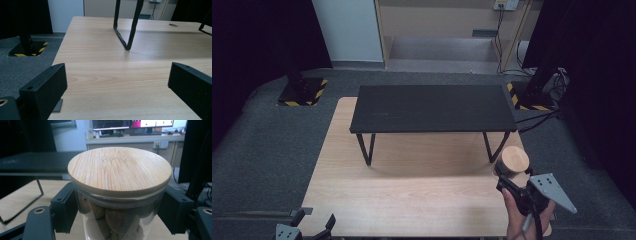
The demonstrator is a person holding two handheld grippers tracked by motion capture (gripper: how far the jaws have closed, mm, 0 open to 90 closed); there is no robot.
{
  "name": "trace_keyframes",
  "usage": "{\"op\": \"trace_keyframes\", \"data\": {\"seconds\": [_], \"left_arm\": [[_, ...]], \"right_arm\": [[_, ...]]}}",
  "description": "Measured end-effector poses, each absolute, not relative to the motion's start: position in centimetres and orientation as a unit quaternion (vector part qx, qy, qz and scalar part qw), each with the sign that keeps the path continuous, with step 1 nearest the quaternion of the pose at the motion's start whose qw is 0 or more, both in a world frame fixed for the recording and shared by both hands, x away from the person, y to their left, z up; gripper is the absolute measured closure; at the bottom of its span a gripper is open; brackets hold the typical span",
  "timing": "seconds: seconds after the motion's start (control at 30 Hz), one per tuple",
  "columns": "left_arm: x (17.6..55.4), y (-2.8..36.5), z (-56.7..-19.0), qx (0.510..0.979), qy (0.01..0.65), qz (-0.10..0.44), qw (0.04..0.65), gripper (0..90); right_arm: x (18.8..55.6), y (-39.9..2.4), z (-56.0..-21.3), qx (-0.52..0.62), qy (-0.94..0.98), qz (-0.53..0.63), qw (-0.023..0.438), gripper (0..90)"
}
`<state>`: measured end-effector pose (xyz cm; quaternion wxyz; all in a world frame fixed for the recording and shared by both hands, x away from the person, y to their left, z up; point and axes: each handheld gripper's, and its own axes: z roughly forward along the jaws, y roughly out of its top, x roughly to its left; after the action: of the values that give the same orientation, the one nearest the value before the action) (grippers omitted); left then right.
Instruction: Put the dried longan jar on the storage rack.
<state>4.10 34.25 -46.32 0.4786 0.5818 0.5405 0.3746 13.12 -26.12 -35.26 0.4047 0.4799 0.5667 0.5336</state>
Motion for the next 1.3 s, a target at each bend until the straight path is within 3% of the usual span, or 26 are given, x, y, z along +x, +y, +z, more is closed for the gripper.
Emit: {"op": "trace_keyframes", "data": {"seconds": [0.7,1.3], "left_arm": [[4.0,34.4,-46.3,0.576,0.545,0.378,0.479,0.9],[4.2,34.7,-46.4,0.575,0.547,0.376,0.478,1.1]], "right_arm": [[22.0,-24.8,-28.9,0.454,0.593,0.537,0.392,25.9],[27.1,-23.8,-28.4,0.464,0.605,0.515,0.392,25.9]]}}
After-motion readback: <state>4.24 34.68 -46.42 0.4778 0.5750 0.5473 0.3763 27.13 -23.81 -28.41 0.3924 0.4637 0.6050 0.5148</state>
